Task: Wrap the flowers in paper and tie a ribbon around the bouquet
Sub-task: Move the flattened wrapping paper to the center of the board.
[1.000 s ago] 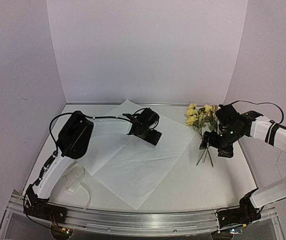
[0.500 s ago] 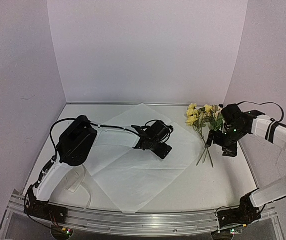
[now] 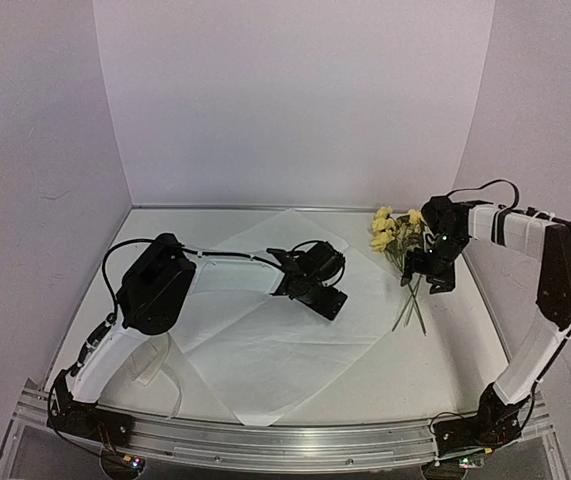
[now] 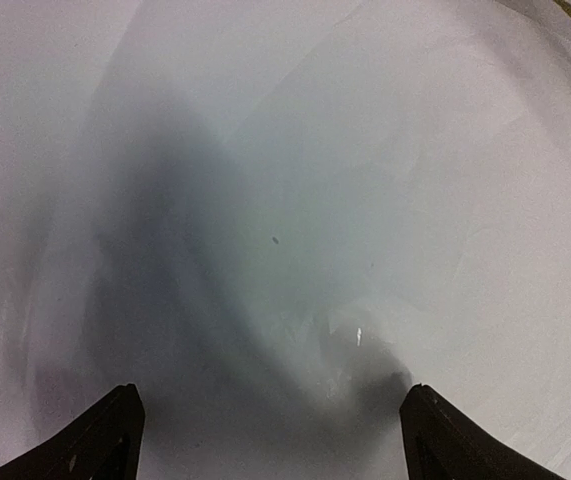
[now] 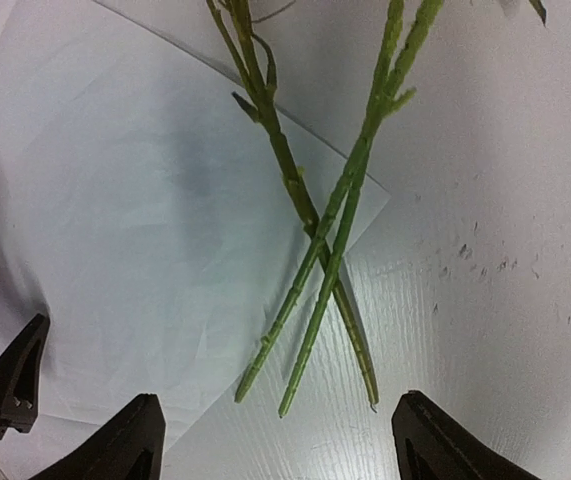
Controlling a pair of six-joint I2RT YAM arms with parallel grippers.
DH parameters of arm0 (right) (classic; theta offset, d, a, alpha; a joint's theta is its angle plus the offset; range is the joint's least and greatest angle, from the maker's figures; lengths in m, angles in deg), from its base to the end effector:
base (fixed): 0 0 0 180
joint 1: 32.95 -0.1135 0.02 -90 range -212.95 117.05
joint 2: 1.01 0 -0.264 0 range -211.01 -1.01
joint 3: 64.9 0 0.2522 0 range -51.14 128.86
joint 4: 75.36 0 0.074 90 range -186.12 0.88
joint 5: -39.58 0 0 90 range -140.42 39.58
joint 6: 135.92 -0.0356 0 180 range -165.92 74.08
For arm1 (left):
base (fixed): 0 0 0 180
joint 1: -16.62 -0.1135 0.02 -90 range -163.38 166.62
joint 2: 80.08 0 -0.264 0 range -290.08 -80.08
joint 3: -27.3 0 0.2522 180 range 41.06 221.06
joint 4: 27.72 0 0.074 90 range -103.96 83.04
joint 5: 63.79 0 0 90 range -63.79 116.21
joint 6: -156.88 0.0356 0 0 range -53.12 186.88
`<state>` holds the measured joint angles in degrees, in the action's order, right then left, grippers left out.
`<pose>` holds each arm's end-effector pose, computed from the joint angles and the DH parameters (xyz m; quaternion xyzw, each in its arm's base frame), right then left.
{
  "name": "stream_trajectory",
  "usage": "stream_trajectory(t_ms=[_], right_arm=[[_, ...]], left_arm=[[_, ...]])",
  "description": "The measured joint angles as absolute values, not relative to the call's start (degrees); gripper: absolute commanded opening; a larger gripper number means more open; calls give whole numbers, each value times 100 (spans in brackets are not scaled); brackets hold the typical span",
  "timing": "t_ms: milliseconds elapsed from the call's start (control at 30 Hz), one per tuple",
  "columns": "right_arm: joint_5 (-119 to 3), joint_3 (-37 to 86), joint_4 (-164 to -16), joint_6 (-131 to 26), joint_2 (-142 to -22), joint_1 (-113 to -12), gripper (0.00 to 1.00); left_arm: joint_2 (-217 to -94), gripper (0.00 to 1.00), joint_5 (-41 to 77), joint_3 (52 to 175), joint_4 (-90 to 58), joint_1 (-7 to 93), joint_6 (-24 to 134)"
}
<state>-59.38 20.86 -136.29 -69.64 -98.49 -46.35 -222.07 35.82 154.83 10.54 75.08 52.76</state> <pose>0.3235 0.0828 0.2198 0.0769 0.9826 0.1211 0.1180 0.2866 -0.4557 0.1263 0.3315 0.8845 -0.1245 0.3037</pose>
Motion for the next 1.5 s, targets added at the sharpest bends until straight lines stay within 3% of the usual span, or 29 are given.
stream_trajectory(t_ms=[233,667,933,1133,1500], right_arm=[[-6239,2817,-13626,-6614,-10666,-4337,71],[-6509,3393,-13895,-6374,-11494,-4280,65],[-6535,3576,-14106,-6401,-11758,-4223,68],[-6563,3589,-14284,-6376,-11716,-4214,76],[-6539,3652,-14648,-6246,-11695,-4207,66]], left_arm=[[-22764,92,3520,16579,1584,7491,4848],[-22666,92,3402,16508,1635,7471,4704],[-21861,93,3336,15948,1711,7422,4687],[-21033,92,3301,15611,1678,7314,4653],[-19715,91,3122,13373,1558,7095,4257]])
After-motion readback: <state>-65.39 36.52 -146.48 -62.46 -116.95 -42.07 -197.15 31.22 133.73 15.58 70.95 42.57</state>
